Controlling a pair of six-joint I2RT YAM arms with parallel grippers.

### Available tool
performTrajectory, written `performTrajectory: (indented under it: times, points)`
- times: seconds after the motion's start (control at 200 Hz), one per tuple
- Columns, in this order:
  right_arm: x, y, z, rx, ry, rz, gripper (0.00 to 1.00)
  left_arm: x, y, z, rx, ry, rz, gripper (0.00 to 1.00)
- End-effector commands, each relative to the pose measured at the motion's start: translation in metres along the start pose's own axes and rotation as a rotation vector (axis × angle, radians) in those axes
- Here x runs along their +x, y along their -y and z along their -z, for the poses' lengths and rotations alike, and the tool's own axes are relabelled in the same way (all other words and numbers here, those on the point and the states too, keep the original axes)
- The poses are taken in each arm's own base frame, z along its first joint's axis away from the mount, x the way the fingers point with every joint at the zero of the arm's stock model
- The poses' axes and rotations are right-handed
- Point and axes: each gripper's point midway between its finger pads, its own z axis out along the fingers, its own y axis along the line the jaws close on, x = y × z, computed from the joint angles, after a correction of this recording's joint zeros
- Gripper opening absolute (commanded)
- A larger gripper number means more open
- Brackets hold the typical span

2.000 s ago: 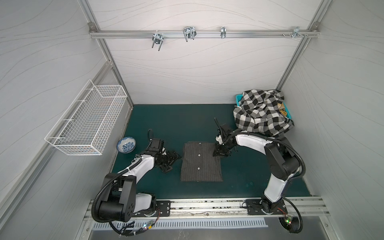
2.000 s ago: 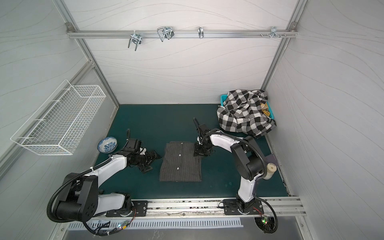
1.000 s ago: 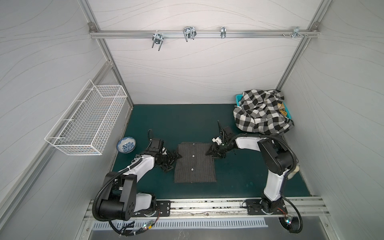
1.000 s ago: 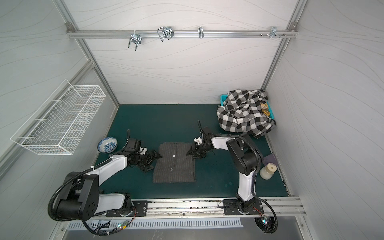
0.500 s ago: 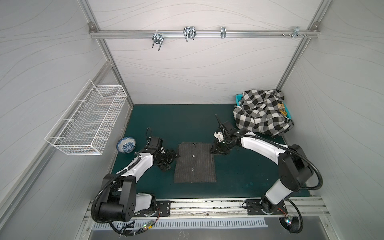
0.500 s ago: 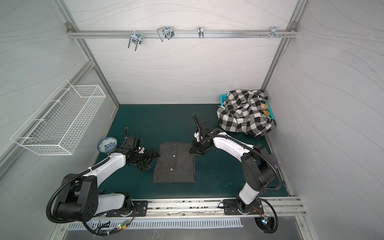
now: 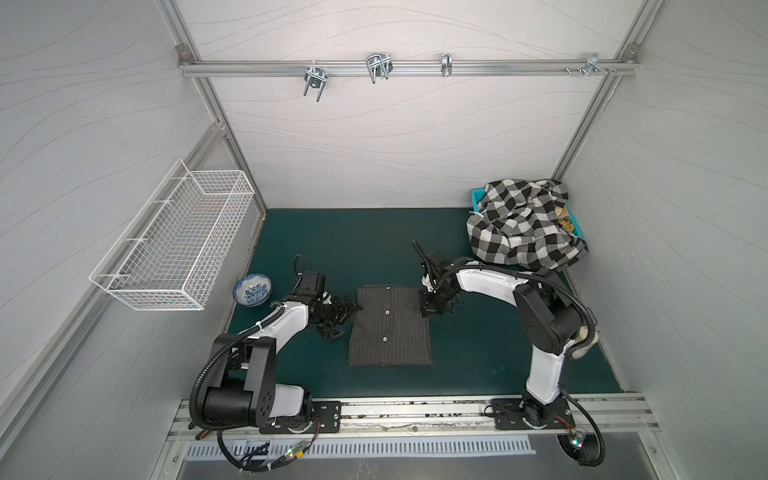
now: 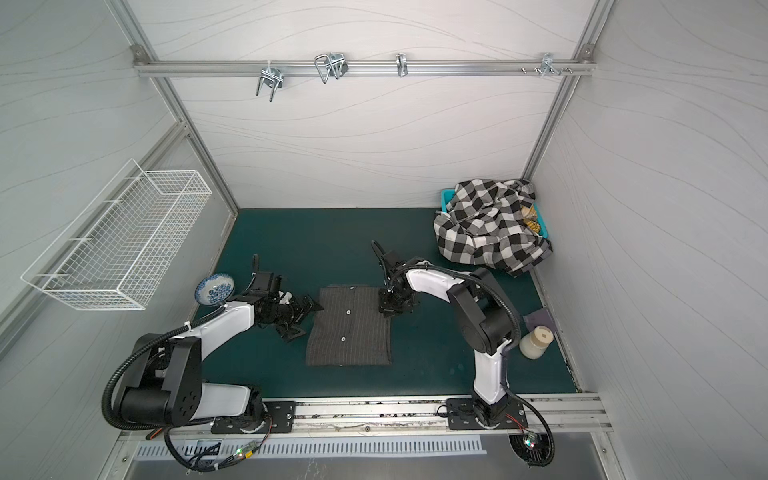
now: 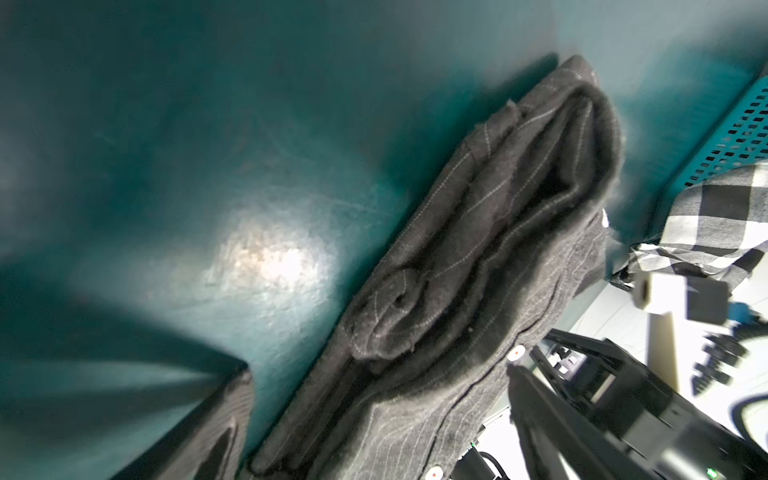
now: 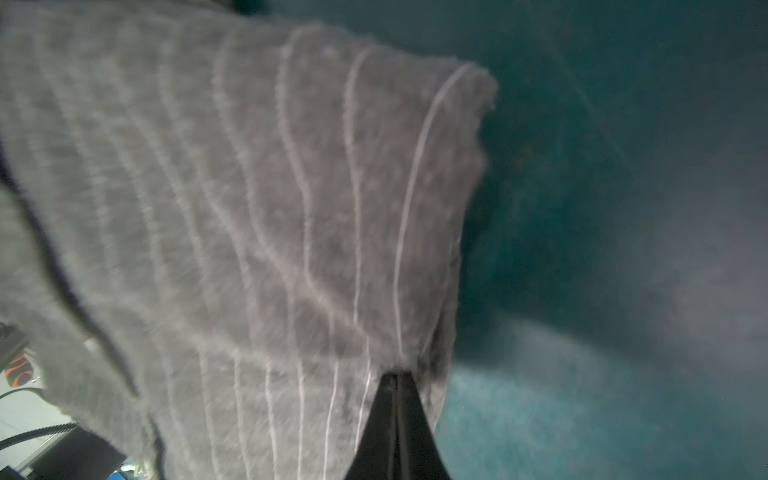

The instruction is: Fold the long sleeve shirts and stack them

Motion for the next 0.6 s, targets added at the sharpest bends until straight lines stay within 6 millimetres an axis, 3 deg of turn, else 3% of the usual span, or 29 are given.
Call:
performTrajectory:
  times: [0.0, 0.46, 0.595]
  points:
    - [0.007, 0.023, -0.013, 0.069, -0.041, -0.021, 0.05, -0.002, -0.018, -0.011, -0.048, 0.008, 0.012, 0.98]
    - [0.002, 0.043, -0.022, 0.065, -0.06, -0.063, 0.02, 0.002, -0.001, -0.03, 0.08, 0.012, -0.018, 0.99]
    - [0.0, 0.04, -0.02, 0.058, -0.06, -0.06, 0.02, -0.002, -0.018, -0.04, -0.007, 0.03, -0.015, 0.99]
